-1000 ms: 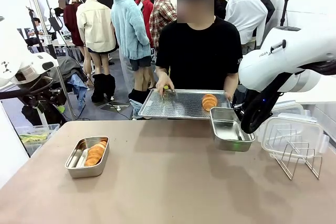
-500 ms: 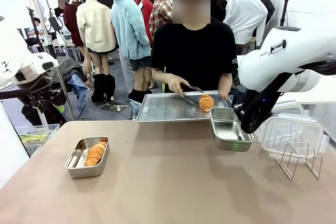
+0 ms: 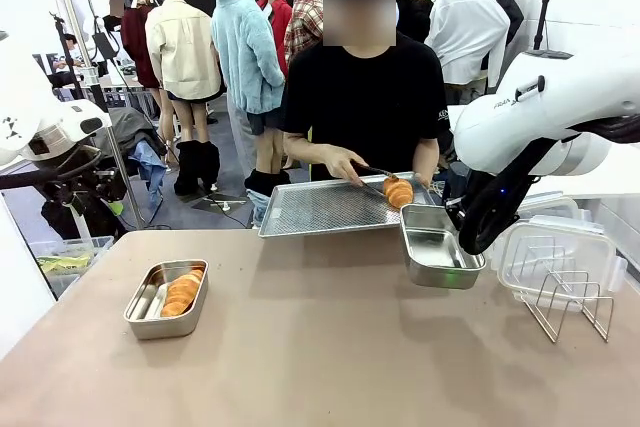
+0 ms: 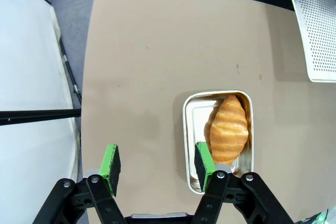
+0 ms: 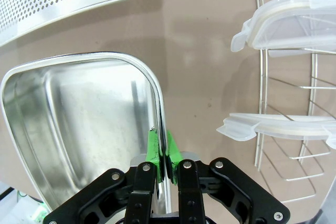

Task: Place the bread in airtight containers.
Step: Once an object is inside an Airtight Container , place the container in the center of the table.

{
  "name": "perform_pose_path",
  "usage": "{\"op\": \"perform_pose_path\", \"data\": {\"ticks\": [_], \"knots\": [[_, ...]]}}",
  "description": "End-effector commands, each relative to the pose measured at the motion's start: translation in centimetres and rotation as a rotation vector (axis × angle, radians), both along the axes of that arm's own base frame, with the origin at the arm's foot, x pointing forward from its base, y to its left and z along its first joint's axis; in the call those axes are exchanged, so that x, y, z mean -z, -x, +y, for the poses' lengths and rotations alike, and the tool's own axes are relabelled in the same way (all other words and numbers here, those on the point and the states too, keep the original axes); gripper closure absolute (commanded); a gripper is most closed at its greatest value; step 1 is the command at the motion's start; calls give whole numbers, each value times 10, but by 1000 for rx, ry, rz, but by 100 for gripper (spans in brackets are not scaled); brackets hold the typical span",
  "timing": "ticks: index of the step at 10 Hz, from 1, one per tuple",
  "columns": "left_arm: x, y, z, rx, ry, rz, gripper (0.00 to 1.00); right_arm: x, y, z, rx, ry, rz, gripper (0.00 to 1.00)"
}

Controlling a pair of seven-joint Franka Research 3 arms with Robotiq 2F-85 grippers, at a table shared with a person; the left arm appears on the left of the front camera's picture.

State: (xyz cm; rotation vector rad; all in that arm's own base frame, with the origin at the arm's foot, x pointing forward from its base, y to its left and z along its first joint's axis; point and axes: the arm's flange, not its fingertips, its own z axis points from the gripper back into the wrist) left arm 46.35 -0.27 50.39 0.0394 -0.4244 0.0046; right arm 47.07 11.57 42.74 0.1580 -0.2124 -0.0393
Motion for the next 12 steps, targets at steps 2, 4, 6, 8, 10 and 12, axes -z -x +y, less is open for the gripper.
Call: {"op": "perform_pose_path", "data": {"ticks": [2,4,6,8,10,12], "knots": [[0,1,1,-5,3,-3,26,-2,0,0,1,-2,-4,100],[0,1,1,-5,3,-3,26,-2,0,0,1,-2,-4,100],[0,1,1,-5,3,-3,26,-2,0,0,1,-2,-4,100],[0,1,1,-5,3,-3,26,-2,0,0,1,-2,-4,100],[0,1,1,-5,3,-3,26,-2,0,0,1,-2,-4,100],[0,1,1,-5,3,-3,26,-2,0,0,1,-2,-4,100]]}}
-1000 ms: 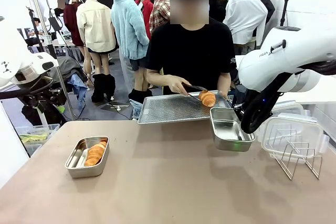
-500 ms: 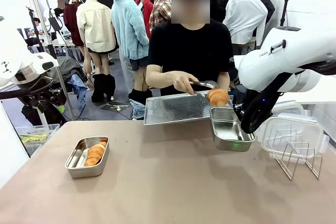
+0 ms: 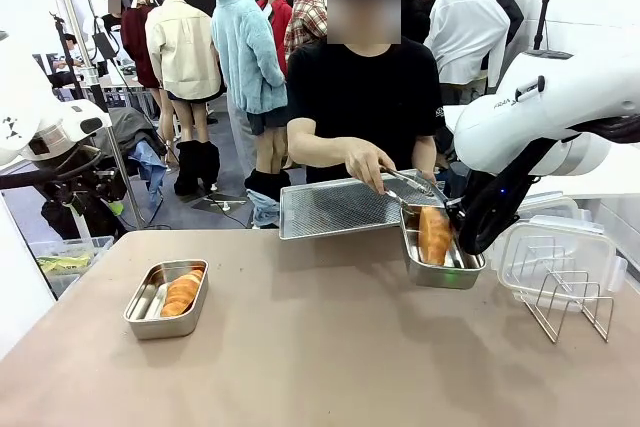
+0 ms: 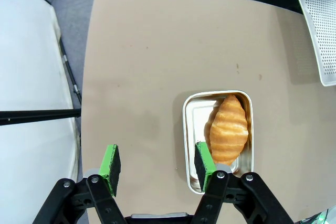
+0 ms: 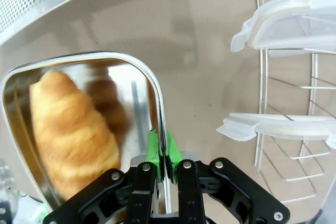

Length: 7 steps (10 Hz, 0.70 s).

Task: Place the bread in airtight containers.
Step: Once an object is inside an Airtight Container , place the container in the center of the table.

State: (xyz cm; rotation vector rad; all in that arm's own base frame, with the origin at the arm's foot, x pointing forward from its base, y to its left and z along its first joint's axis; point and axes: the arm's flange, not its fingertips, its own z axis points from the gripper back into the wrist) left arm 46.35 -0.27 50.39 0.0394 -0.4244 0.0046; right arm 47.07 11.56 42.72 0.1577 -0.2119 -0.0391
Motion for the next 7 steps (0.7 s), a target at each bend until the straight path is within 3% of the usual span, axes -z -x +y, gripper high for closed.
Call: {"op": "perform_pose_path", "data": {"ticks": [1,7], "knots": [[0,1,1,-5,3,-3,26,-2,0,0,1,-3,-5,100],[0,1,1,-5,3,-3,26,-2,0,0,1,-3,-5,100]]}}
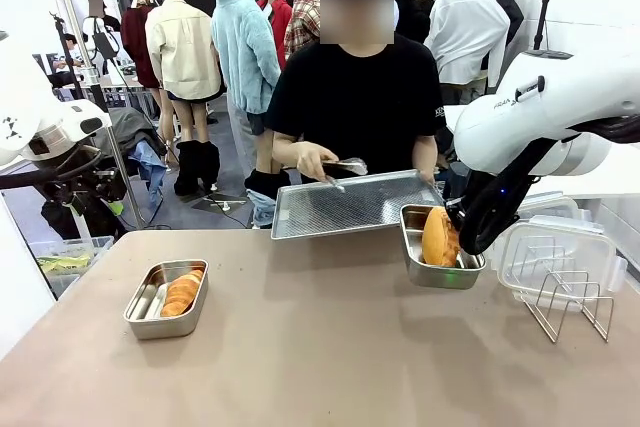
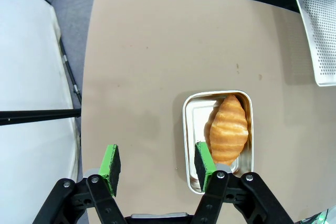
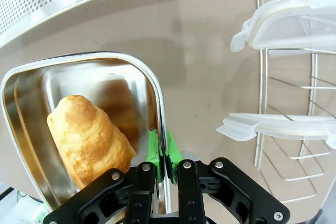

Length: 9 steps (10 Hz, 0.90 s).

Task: Place the bread in airtight containers.
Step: Once an object is inside an Airtight Container , place the container in the center of the table.

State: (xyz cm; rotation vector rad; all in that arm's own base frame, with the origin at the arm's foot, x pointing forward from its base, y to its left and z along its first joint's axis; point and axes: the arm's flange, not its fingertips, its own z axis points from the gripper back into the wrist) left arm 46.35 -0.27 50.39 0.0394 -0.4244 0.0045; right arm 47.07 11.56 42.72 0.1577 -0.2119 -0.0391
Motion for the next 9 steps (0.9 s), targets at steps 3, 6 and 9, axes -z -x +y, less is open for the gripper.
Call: {"op": "perform_pose_path", "data": {"ticks": [3,6,9], "knots": [[0,1,1,-5,3,-3,26,-2,0,0,1,-3,-4,100],[0,1,1,-5,3,-3,26,-2,0,0,1,-3,-4,100],[0,1,1,-5,3,-3,26,-2,0,0,1,-3,-4,100]]}}
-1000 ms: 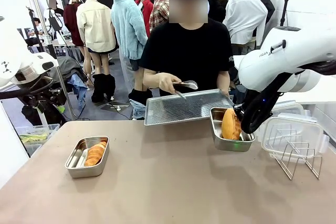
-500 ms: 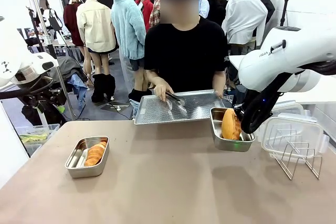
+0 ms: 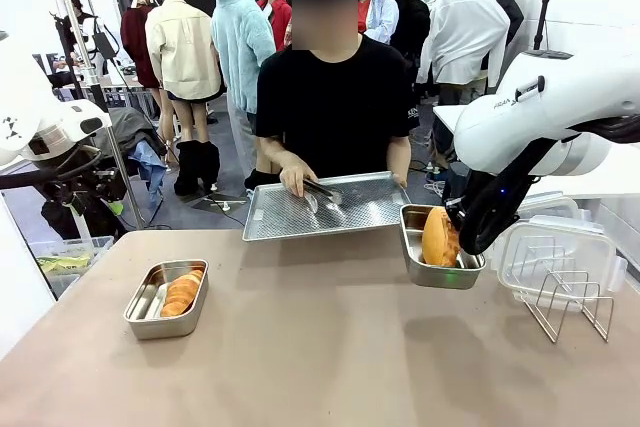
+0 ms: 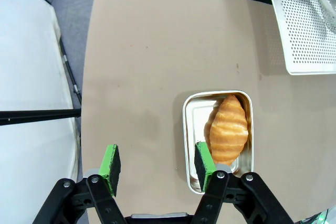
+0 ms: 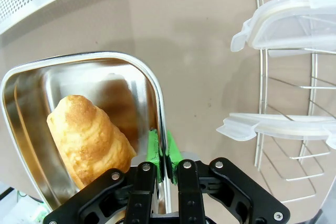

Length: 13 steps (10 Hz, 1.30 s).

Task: Place the bread in airtight containers.
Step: Once an object is inside an Airtight Container , place the container in the center of the table.

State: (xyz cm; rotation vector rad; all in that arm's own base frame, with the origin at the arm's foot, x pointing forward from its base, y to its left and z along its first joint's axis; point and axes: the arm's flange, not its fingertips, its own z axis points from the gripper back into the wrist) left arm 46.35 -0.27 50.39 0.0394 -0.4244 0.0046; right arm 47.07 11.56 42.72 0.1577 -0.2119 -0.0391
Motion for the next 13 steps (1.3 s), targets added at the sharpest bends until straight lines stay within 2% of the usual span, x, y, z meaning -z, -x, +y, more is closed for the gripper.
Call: {"op": "perform_pose_path", "data": {"ticks": [1,8,10,11,13], "knots": [[0,1,1,-5,3,-3,26,-2,0,0,1,-3,-4,100],[0,1,1,-5,3,-3,26,0,0,0,0,0,0,100],[0,1,1,-5,3,-3,26,24,5,18,55,80,-23,100],[0,1,1,-5,3,-3,26,40,6,28,56,119,-62,100],[0,1,1,-5,3,-3,26,73,1,36,39,116,-43,100]]}}
